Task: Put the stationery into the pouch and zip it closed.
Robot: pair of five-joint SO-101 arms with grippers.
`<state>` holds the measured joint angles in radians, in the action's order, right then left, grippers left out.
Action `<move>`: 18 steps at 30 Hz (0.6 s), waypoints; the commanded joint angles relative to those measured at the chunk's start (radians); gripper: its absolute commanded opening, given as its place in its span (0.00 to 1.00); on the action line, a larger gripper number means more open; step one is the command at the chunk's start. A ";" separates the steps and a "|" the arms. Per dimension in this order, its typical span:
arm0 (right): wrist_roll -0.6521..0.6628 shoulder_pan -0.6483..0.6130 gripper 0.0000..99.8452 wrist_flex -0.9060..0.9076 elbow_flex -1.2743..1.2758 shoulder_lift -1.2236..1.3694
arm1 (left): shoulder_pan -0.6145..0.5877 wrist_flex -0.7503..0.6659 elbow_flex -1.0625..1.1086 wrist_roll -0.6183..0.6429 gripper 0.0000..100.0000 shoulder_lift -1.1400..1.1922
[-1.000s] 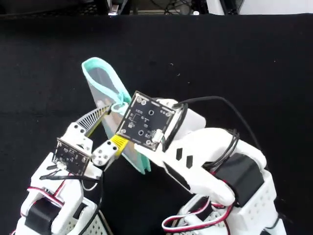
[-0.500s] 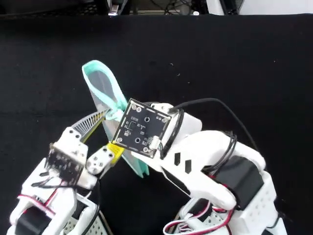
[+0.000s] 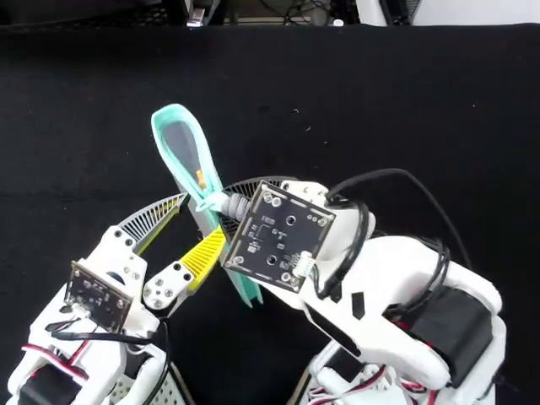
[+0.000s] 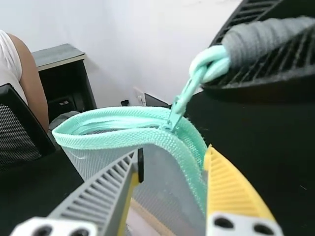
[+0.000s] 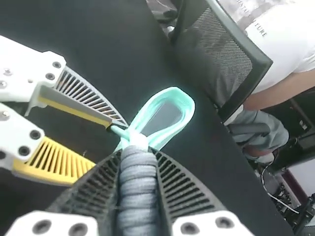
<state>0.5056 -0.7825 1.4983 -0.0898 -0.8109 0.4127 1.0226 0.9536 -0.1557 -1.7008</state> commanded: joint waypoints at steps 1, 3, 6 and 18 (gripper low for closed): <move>0.006 -0.018 0.01 0.021 -0.067 -0.013 | -0.065 -0.014 -0.015 0.005 0.22 0.012; 0.006 -0.057 0.01 0.049 -0.067 -0.013 | -0.119 -0.060 0.016 0.005 0.22 0.012; 0.000 -0.110 0.01 0.064 -0.067 -0.013 | -0.183 -0.126 0.067 0.003 0.22 0.012; -0.002 -0.049 0.01 -0.167 0.022 0.131 | -0.213 -0.049 -0.008 0.005 0.22 0.012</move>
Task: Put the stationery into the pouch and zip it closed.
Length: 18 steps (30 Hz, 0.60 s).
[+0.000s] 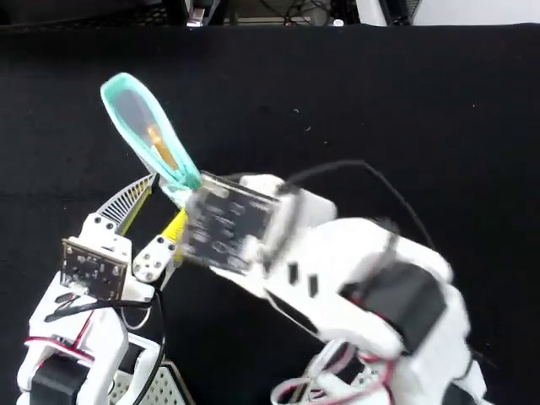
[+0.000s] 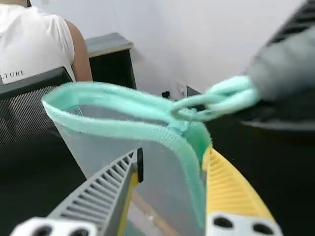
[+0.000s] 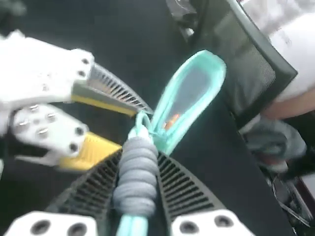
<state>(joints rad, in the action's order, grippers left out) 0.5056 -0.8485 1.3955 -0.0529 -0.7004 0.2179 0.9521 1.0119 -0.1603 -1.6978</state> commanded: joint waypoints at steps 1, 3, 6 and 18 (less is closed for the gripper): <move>-0.002 0.021 0.01 -0.069 -0.027 0.028 | -0.015 0.025 -0.061 0.006 0.22 0.005; -0.002 0.029 0.01 -0.071 -0.042 0.038 | -0.010 0.026 -0.053 0.006 0.22 0.003; -0.002 0.051 0.01 -0.069 -0.050 0.036 | -0.010 0.026 -0.050 0.006 0.22 0.003; 0.005 0.141 0.01 -0.075 -0.050 0.071 | 0.165 0.126 -0.136 0.058 0.26 0.002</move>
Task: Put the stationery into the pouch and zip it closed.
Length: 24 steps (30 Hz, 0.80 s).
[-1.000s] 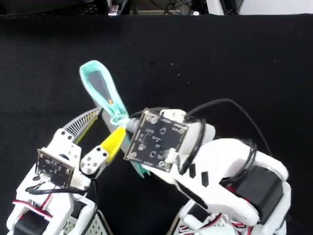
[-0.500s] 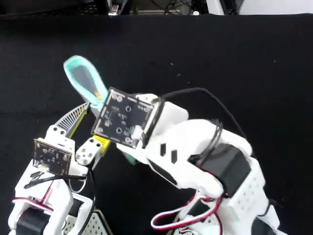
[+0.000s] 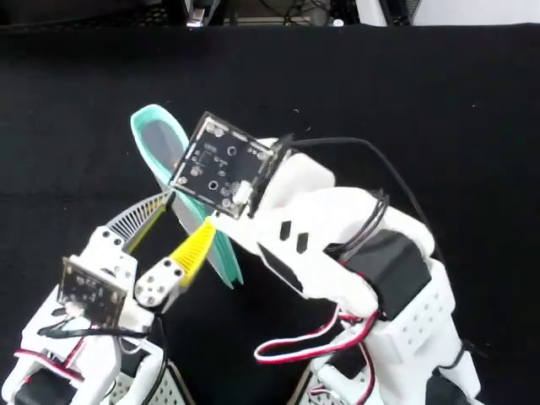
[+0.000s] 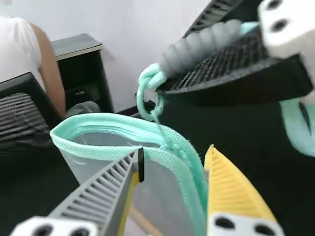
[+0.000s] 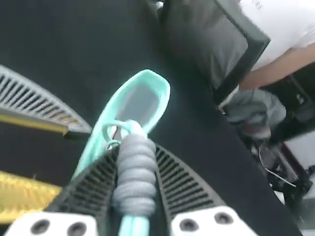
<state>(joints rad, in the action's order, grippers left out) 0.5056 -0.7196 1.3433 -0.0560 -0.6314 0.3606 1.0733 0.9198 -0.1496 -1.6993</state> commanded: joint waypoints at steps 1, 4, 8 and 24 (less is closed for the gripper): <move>0.005 0.012 0.01 -0.025 -0.047 0.002 | 0.022 0.005 -0.044 0.084 0.27 0.005; 0.005 0.012 0.01 -0.025 -0.047 0.002 | 0.021 0.003 -0.044 0.127 0.27 0.005; -0.002 0.006 0.01 -0.015 -0.058 -0.004 | -0.013 -0.023 -0.007 0.127 0.28 0.012; 0.000 0.011 0.01 0.199 -0.317 -0.004 | -0.133 -0.230 0.170 0.127 0.27 0.012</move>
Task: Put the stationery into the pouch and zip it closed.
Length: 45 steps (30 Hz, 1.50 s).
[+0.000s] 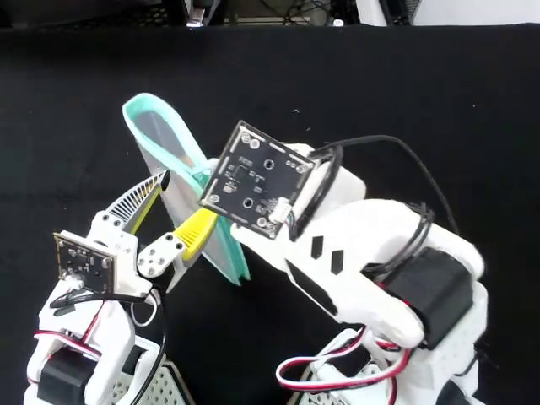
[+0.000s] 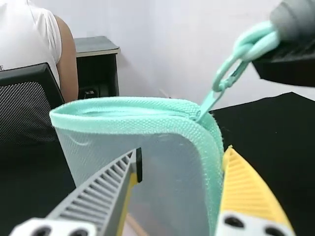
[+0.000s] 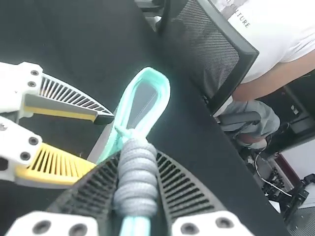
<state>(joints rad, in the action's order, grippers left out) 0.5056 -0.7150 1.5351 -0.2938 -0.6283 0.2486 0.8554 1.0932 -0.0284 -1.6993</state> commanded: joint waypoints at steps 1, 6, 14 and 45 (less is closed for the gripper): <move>0.003 0.006 0.01 0.017 -0.077 -0.007 | -0.021 -0.011 -0.005 0.006 0.27 0.012; 0.005 0.008 0.01 0.028 -0.061 -0.007 | -0.021 -0.005 -0.015 0.006 0.27 0.005; 0.006 0.026 0.01 0.026 -0.065 -0.007 | -0.021 0.061 -0.070 0.005 0.27 0.005; 0.006 -0.014 0.01 0.026 0.044 0.001 | 0.039 0.187 -0.173 -0.049 0.27 0.005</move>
<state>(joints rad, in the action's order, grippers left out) 0.5178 -0.7472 1.6303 -0.2739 -0.6283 0.3023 0.9828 1.0226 -0.0698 -1.6993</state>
